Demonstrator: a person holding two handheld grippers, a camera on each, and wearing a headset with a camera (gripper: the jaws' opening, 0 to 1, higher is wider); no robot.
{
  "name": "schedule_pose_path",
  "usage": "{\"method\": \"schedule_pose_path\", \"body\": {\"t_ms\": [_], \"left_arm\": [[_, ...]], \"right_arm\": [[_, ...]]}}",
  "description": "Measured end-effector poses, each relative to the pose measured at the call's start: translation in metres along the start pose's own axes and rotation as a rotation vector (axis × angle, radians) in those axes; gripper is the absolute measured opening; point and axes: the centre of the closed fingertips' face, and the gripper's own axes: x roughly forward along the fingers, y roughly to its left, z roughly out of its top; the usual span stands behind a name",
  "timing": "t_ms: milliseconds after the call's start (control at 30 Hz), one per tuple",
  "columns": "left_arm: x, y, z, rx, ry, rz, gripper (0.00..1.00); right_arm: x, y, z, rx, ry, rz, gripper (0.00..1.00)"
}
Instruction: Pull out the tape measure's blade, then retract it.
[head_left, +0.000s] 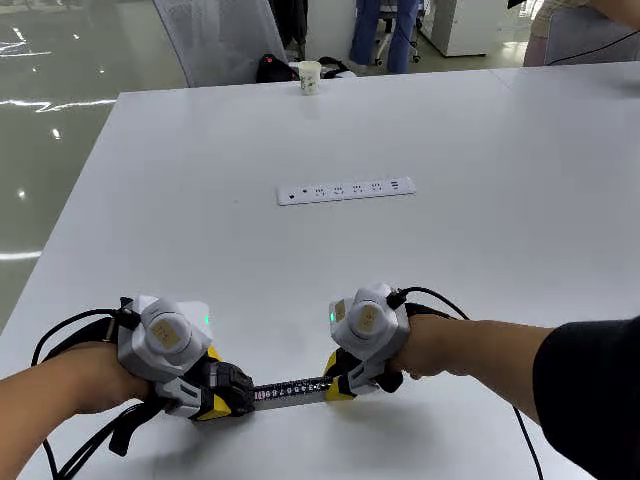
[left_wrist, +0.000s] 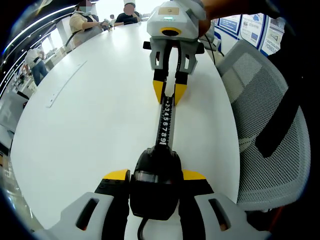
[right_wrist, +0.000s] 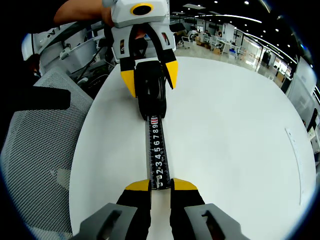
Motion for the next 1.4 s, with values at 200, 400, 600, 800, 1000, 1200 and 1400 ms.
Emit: {"method": "schedule_pose_path", "body": {"t_ms": [200, 400, 600, 800, 1000, 1200, 1400], "left_arm": [[0.000, 0.000, 0.000, 0.001, 0.001, -0.001, 0.32], [0.000, 0.000, 0.000, 0.000, -0.001, 0.000, 0.32], [0.001, 0.000, 0.001, -0.003, 0.000, 0.001, 0.32], [0.001, 0.001, 0.001, -0.005, 0.001, 0.001, 0.32], [0.001, 0.002, 0.001, -0.006, -0.001, 0.002, 0.32], [0.002, 0.001, 0.001, -0.008, -0.003, 0.003, 0.32], [0.002, 0.001, 0.001, -0.008, -0.003, 0.003, 0.32]], "right_arm": [[-0.002, 0.000, -0.003, 0.002, 0.003, 0.001, 0.11], [-0.003, -0.001, -0.005, 0.002, 0.007, 0.002, 0.11], [-0.006, -0.001, -0.008, 0.005, 0.007, 0.003, 0.11], [-0.008, -0.002, -0.009, 0.009, 0.009, 0.003, 0.10], [-0.010, -0.003, -0.012, 0.010, 0.012, 0.004, 0.11], [-0.010, -0.002, -0.014, 0.014, 0.011, 0.000, 0.11], [-0.010, -0.003, -0.015, 0.016, 0.016, 0.002, 0.11]]}}
